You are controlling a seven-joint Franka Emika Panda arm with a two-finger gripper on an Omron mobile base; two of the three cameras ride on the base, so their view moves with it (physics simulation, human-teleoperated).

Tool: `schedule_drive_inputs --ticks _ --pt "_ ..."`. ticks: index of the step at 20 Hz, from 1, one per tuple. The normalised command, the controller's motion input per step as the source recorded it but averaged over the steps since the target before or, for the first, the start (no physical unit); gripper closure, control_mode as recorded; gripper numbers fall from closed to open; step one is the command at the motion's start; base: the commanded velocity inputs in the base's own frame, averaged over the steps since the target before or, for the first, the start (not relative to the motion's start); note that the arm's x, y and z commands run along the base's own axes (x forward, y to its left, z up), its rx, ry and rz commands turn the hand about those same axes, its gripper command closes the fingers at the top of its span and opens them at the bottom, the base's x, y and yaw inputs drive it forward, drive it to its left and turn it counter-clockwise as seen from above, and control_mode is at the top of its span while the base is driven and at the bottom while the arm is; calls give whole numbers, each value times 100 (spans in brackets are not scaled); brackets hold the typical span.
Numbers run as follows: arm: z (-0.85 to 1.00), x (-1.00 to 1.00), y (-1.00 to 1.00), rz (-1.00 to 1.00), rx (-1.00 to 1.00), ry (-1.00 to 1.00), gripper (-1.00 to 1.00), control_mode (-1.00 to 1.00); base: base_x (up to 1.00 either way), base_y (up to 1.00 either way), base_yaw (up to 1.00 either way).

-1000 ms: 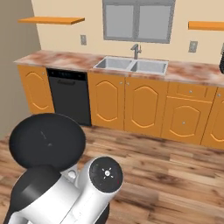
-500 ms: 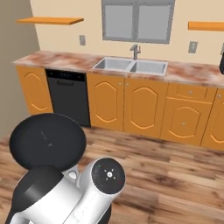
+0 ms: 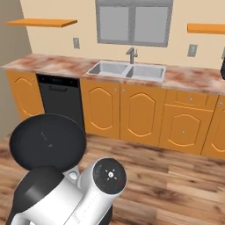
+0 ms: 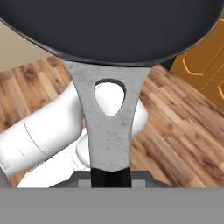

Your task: Move the pot and pan from the stove into the sink.

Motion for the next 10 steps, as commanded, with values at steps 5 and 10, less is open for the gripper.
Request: schedule_drive_inputs --ticks 5,10 --pt "0 0 0 0 0 0 100 100 70 21 -4" --pt "0 0 0 0 0 0 100 100 71 24 -5"
